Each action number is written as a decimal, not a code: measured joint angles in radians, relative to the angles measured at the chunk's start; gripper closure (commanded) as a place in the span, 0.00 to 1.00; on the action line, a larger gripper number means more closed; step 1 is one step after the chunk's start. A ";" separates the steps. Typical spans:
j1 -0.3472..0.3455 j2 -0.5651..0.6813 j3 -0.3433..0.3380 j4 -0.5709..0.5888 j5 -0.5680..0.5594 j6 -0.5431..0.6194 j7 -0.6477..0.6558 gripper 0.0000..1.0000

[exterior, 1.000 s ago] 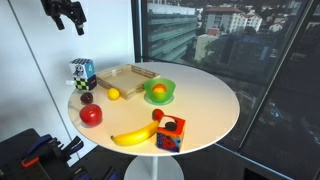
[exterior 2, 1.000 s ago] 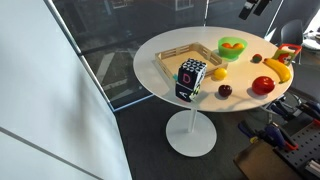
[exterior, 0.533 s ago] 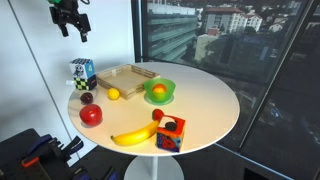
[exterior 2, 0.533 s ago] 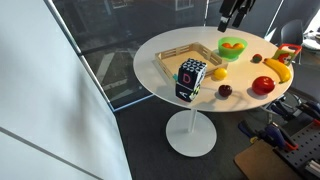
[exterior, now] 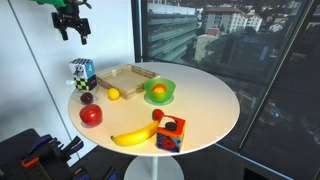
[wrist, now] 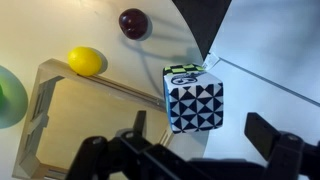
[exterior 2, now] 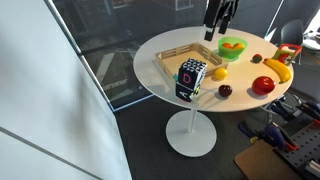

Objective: Put one square plush toy in the box

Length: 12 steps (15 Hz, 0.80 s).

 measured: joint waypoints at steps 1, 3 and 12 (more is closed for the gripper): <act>0.000 0.012 0.008 0.009 -0.016 -0.006 0.005 0.00; -0.001 0.033 0.022 0.023 -0.050 -0.012 0.020 0.00; -0.001 0.103 0.062 0.034 -0.115 -0.008 0.059 0.00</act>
